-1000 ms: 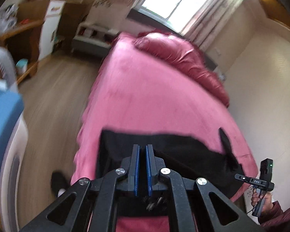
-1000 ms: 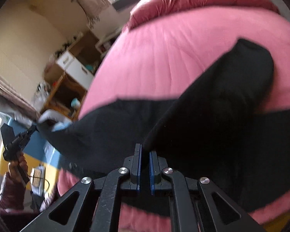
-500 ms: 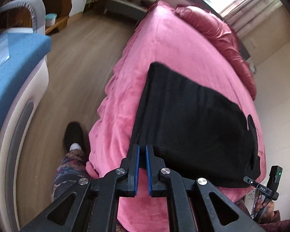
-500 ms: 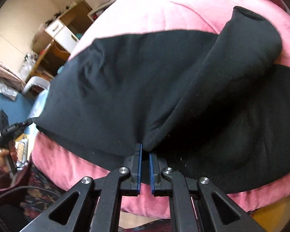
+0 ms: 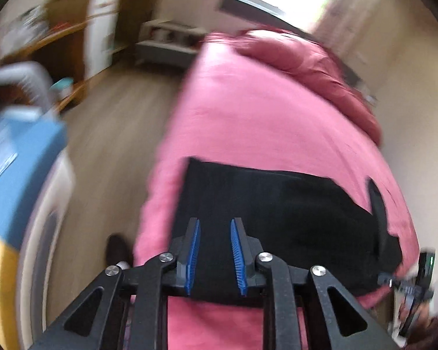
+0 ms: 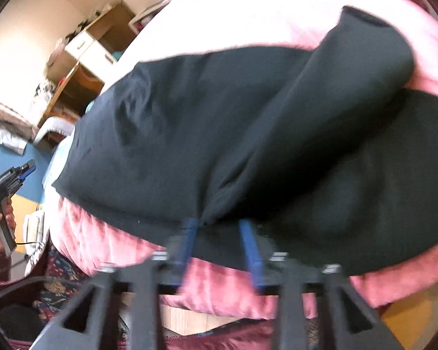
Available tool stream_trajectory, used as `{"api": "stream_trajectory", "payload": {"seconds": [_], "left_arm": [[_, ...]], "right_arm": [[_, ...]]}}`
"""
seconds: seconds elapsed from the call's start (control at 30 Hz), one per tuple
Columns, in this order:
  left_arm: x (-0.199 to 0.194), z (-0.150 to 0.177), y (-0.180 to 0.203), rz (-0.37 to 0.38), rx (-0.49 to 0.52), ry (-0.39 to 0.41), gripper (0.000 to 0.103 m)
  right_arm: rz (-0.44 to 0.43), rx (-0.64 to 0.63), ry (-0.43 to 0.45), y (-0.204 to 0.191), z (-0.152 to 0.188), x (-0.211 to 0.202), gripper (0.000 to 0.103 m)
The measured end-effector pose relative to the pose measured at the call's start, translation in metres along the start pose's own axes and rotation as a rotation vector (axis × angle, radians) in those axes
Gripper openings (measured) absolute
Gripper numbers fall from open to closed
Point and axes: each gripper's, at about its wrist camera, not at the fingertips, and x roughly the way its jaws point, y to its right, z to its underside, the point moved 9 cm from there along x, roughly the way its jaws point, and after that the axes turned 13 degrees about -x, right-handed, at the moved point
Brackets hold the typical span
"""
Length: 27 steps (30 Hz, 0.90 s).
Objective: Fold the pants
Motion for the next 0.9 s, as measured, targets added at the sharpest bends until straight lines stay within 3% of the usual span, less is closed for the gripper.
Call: {"api": "stream_trajectory", "payload": {"seconds": [0.2, 0.33, 0.5, 0.67, 0.7, 0.73, 0.77, 0.83, 0.9], "left_arm": [[0.058, 0.057, 0.105, 0.129, 0.243, -0.175, 0.024], [0.082, 0.099, 0.151, 0.181, 0.386, -0.269, 0.025], [0.095, 0.136, 0.177, 0.21, 0.492, -0.352, 0.027], [0.105, 0.146, 0.172, 0.199, 0.509, -0.386, 0.029], [0.106, 0.146, 0.17, 0.199, 0.502, -0.389, 0.031], [0.11, 0.145, 0.172, 0.197, 0.494, -0.387, 0.032], [0.111, 0.143, 0.17, 0.189, 0.481, -0.381, 0.034], [0.114, 0.138, 0.163, 0.164, 0.455, -0.374, 0.035], [0.116, 0.136, 0.16, 0.161, 0.441, -0.368, 0.035]], "right_arm": [[0.211, 0.05, 0.13, 0.052, -0.047, -0.044, 0.053], [0.317, 0.105, 0.158, 0.093, -0.098, -0.035, 0.053], [0.413, 0.141, 0.077, 0.131, -0.155, 0.015, 0.05], [0.505, 0.153, -0.099, 0.166, -0.163, 0.059, 0.046], [0.533, 0.144, -0.127, 0.171, -0.161, 0.066, 0.033], [0.547, 0.126, -0.131, 0.172, -0.16, 0.066, 0.025], [0.539, 0.121, -0.129, 0.172, -0.16, 0.065, 0.024], [0.521, 0.131, -0.098, 0.174, -0.158, 0.053, 0.006], [0.515, 0.148, -0.052, 0.177, -0.155, 0.034, 0.006]]}}
